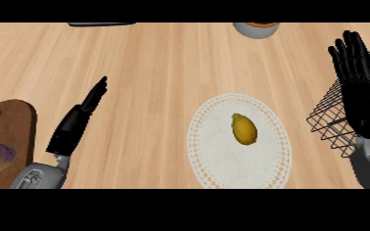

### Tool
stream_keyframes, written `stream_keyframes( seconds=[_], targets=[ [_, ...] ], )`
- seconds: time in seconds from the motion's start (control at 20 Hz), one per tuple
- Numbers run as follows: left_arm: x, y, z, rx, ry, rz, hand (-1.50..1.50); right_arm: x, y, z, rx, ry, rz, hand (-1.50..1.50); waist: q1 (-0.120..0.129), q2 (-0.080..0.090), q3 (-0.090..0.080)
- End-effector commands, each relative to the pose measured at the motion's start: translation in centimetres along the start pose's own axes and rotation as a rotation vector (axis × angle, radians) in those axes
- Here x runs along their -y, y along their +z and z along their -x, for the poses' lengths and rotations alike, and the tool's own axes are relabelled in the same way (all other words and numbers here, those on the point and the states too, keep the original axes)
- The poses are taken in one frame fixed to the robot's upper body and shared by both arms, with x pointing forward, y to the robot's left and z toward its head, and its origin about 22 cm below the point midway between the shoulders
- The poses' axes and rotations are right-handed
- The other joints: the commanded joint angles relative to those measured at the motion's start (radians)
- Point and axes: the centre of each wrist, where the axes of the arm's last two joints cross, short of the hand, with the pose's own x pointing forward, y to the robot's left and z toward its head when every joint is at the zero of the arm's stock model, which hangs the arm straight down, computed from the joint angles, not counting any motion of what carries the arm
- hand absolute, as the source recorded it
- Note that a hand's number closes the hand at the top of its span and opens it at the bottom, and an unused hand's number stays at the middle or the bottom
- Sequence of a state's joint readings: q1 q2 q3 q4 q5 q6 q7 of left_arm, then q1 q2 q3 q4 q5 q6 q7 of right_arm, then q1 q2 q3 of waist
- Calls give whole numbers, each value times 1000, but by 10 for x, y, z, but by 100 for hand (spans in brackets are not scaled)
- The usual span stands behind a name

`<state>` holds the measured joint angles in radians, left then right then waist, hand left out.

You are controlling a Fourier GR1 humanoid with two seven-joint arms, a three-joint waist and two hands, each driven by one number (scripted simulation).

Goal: Pick the lemon from the placemat and place it in the basket

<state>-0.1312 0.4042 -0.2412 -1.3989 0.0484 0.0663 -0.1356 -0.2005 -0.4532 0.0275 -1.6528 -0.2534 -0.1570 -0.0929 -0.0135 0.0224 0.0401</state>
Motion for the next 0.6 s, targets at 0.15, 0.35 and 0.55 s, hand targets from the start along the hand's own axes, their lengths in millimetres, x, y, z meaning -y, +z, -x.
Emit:
stream_keyframes(
  seconds=[0.15, 0.35, 0.55],
  targets=[
    [-39, -20, -16, -68, 75, -237, 0, 34, 5, 42, -146, 117, -10, 150, 30, -15, -39],
    [-33, -28, -22, -116, 190, -306, 0, -34, 3, 45, 117, -140, -139, 150, 48, -11, -35],
    [-40, -32, -31, -136, 194, -323, 0, -103, 14, 64, 32, 168, 44, -150, 35, -17, -41]
  ],
)
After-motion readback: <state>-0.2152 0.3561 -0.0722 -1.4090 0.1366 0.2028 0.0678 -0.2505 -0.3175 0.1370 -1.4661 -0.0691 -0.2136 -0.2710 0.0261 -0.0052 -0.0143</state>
